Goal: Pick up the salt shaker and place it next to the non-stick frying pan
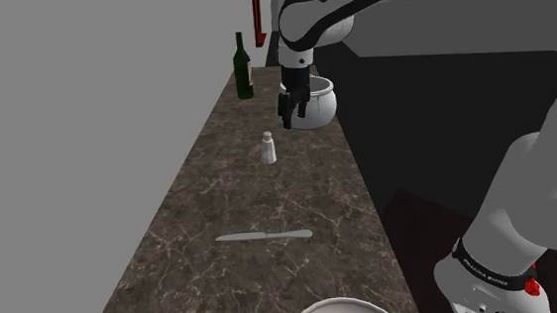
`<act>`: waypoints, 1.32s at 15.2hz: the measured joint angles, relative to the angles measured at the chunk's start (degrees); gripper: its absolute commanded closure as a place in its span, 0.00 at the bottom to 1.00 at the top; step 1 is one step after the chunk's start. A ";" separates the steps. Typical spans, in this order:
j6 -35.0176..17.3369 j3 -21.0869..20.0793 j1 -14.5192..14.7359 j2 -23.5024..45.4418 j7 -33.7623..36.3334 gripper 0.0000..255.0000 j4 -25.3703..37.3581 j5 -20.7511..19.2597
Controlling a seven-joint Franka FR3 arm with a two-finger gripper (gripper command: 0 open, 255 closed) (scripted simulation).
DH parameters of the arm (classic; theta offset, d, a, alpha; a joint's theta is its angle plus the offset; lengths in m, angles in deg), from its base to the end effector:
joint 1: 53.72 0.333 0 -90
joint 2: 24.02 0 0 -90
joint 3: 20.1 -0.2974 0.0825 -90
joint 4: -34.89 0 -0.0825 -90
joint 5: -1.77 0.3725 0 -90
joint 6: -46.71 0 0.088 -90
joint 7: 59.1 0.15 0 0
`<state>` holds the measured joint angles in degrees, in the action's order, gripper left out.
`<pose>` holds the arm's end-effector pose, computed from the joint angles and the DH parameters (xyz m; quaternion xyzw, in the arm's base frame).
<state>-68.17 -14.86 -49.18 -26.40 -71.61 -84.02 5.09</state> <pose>0.5240 -0.0008 0.3886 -0.9954 -0.0904 0.0112 0.0295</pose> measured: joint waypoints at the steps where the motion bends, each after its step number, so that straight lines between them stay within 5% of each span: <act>1: -0.57 0.01 0.03 1.88 -0.40 0.00 1.46 0.38; 9: -2.41 -0.51 -0.05 17.54 -2.56 0.00 16.25 3.00; 20: -7.43 -0.76 0.01 20.36 -3.05 0.00 14.10 3.56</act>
<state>-75.60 -15.62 -49.17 -6.04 -74.66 -69.91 8.65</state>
